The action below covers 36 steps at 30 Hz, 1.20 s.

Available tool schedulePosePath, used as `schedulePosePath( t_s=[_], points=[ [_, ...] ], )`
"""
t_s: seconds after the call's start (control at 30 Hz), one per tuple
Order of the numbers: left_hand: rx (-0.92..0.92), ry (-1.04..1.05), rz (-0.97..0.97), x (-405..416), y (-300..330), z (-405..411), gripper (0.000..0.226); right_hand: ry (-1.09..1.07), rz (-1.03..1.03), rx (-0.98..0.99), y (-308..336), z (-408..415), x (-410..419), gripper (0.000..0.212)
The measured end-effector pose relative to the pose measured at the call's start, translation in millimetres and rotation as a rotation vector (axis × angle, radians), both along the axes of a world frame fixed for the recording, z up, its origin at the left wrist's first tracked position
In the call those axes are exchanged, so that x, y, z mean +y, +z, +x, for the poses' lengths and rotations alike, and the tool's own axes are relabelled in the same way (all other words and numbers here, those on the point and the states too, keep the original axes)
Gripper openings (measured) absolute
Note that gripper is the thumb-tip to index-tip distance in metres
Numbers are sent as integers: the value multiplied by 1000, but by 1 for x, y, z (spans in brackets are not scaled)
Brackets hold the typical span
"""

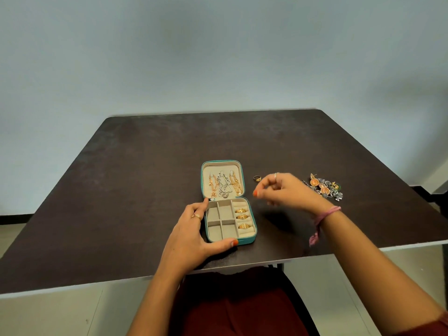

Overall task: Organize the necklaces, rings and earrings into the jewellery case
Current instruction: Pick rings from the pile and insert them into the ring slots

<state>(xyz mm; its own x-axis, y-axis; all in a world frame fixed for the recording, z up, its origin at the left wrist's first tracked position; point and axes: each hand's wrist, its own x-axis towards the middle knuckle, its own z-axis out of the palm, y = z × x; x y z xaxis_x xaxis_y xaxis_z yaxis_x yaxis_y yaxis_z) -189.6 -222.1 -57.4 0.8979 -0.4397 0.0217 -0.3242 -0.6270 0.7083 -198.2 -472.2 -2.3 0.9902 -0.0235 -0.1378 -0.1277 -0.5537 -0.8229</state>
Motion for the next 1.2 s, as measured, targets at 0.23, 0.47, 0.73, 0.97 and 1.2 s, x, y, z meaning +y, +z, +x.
schedulePosePath(
  t_s=[0.23, 0.47, 0.73, 0.97, 1.2],
  points=[
    [6, 8, 0, 1, 2, 0, 117, -206, -120, -195, -27, 41, -33, 13],
    [6, 4, -13, 1, 2, 0, 119, -68, -401, -230, -45, 48, -35, 27],
    [-11, 8, -38, 1, -1, 1, 118, -57, -417, -202, -41, 51, -36, 15],
    [2, -1, -38, 1, -2, 3, 121, 14, 47, 101, -11, 26, -22, 9],
    [-13, -7, -25, 1, -1, 5, 120, 156, 146, 279, 4, 10, -2, 13]
  ],
)
